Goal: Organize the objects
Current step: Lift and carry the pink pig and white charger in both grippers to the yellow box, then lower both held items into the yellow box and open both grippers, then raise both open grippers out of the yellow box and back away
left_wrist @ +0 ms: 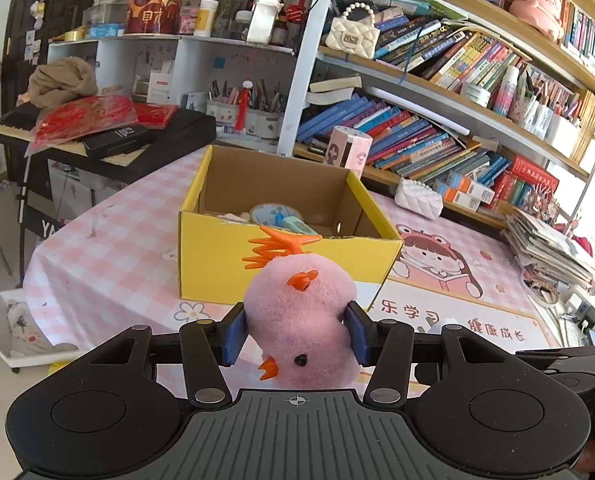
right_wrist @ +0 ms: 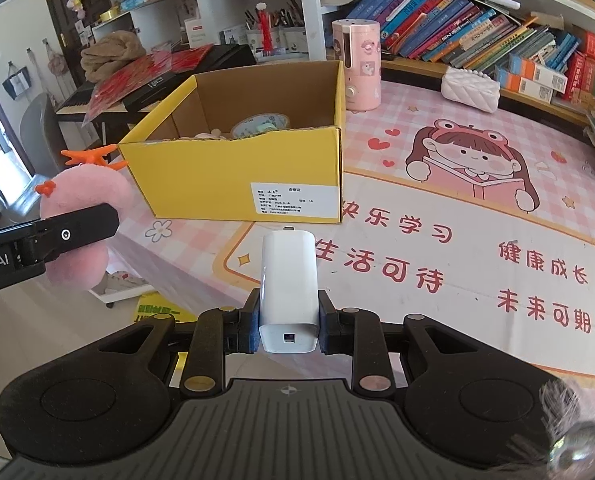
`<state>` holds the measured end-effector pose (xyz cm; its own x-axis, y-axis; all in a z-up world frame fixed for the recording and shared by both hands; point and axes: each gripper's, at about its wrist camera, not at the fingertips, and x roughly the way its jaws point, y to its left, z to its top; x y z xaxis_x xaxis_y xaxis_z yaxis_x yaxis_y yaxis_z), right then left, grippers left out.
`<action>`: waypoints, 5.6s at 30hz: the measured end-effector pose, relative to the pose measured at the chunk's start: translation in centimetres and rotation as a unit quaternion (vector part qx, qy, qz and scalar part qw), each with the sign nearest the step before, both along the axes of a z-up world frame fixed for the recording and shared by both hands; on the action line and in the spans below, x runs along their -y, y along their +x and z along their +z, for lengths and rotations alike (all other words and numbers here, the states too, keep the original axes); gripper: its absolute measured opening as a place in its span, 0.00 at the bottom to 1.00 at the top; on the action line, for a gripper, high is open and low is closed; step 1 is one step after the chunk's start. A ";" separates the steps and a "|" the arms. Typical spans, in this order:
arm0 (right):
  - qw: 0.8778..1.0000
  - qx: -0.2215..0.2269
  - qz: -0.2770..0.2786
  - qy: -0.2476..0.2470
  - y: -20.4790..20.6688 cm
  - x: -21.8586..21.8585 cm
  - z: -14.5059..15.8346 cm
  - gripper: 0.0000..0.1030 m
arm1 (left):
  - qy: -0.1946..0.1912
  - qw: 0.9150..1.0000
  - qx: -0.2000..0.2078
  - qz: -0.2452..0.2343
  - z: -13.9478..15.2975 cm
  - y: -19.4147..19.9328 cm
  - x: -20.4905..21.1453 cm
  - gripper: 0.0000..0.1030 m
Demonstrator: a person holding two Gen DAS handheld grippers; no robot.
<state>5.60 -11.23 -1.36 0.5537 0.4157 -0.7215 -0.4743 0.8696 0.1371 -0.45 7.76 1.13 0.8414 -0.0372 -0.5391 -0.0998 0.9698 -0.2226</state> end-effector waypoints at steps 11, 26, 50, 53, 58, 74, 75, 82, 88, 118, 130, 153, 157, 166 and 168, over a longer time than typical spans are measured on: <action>1.000 0.012 -0.009 0.005 0.2 -0.2 0.7 0.24 | -0.002 1.000 0.009 0.002 0.3 -0.4 -0.4 0.48; 1.000 0.021 -0.006 0.004 0.3 -0.5 1.5 0.24 | -0.011 1.000 0.021 0.006 0.9 -0.1 -1.0 0.48; 0.998 0.056 0.014 0.037 10.3 -3.2 4.7 0.24 | 0.021 0.999 0.039 0.032 2.3 9.7 -1.7 0.48; 0.997 0.060 0.021 0.039 12.1 -3.7 4.7 0.24 | 0.026 0.999 0.031 0.035 2.0 11.6 -1.5 0.48; 0.997 0.066 0.031 0.040 15.1 -4.1 4.7 0.24 | 0.041 0.998 0.016 0.036 1.2 14.3 -1.0 0.48; 0.995 0.058 0.071 0.026 21.3 -6.8 3.3 0.24 | 0.072 0.996 -0.046 0.030 -1.9 19.4 0.1 0.48; 0.995 0.057 0.075 0.023 21.5 -7.0 3.2 0.24 | 0.073 0.996 -0.049 0.030 -2.1 19.6 0.1 0.48; 0.994 0.048 0.101 0.004 22.8 -8.4 2.0 0.24 | 0.080 0.994 -0.066 0.031 -2.9 20.4 0.2 0.48; 0.992 0.041 0.121 -0.014 23.5 -9.4 1.1 0.24 | 0.087 0.993 -0.078 0.028 -3.5 20.9 0.2 0.49; 0.982 0.047 0.172 -0.069 24.7 -12.3 -0.9 0.24 | 0.106 0.989 -0.102 0.010 -5.0 22.3 0.7 0.56; 0.975 0.052 0.202 -0.073 24.2 -13.4 -0.3 0.24 | 0.111 0.990 -0.075 0.032 -3.2 20.3 0.3 0.81; 0.969 0.030 0.218 -0.111 24.2 -15.2 -1.7 0.24 | 0.107 0.991 -0.056 0.065 -1.8 16.5 -0.7 0.83; 0.971 0.038 0.211 -0.107 23.7 -14.9 -1.3 0.31 | 0.103 0.991 -0.049 0.067 -1.5 15.9 -0.9 0.84; 0.982 0.066 0.166 -0.068 21.7 -12.3 1.3 0.42 | 0.101 0.993 -0.021 0.057 -0.4 14.3 -0.5 0.85; 0.983 0.074 0.156 -0.057 21.0 -11.6 2.0 0.42 | 0.098 0.994 -0.015 0.055 -0.1 13.9 -0.5 0.86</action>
